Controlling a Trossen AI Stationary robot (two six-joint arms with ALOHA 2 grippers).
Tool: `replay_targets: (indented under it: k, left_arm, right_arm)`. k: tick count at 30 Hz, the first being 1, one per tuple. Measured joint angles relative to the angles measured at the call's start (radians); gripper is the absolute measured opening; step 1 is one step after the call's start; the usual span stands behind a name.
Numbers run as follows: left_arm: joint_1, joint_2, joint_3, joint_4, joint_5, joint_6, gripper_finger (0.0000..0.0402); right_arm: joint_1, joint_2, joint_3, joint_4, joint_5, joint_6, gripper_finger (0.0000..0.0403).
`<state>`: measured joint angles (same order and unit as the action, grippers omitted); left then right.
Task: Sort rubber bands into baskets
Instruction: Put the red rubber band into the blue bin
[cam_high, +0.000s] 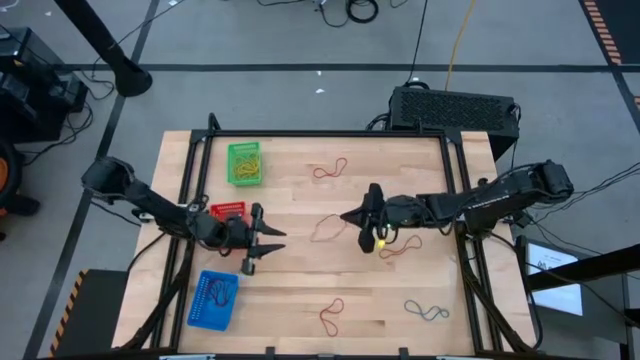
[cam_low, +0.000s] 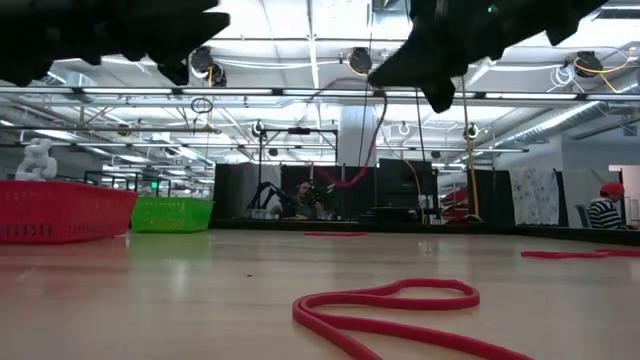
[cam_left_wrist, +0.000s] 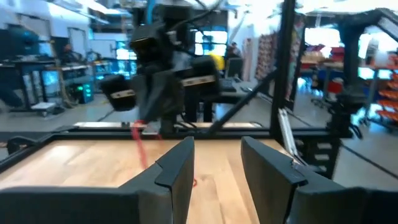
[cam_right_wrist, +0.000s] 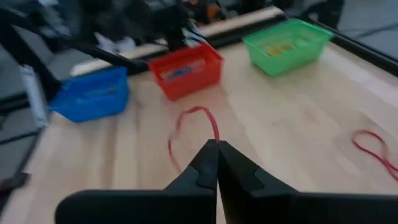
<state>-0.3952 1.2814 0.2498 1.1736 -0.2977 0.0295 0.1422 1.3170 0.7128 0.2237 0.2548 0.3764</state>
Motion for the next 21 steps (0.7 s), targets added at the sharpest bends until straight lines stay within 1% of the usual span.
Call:
replay_targets:
  k: [2,6,9,12,15,18,21]
  left_arm:
    - [0.008,0.053,0.029,0.024,-0.011,-0.018,0.0141]
    - [0.016,0.161,0.11,0.019,-0.014,-0.023,0.0141]
    - [0.016,0.253,0.186,0.019,0.008,-0.021,0.0152]
    - [0.016,0.345,0.276,0.022,0.045,0.001,0.018]
    - [0.016,0.424,0.362,0.024,0.086,0.011,0.0221]
    - [0.015,0.482,0.424,0.022,0.086,0.011,0.0263]
    - [0.015,0.513,0.454,0.019,0.058,0.013,0.0298]
  right_arm:
    - [0.023,0.0,0.0,0.019,0.001,0.001,0.0]
    - [0.068,0.0,0.0,0.081,0.001,0.003,0.0]
    - [0.099,0.0,0.0,0.118,0.001,0.003,0.0]
    - [0.124,0.0,0.001,0.141,0.005,0.004,0.0]
    - [0.148,0.0,0.001,0.15,0.006,0.004,0.0]
    - [0.175,0.0,0.001,0.157,0.009,0.004,0.0]
    - [0.203,0.0,0.001,0.161,0.01,0.004,0.0]
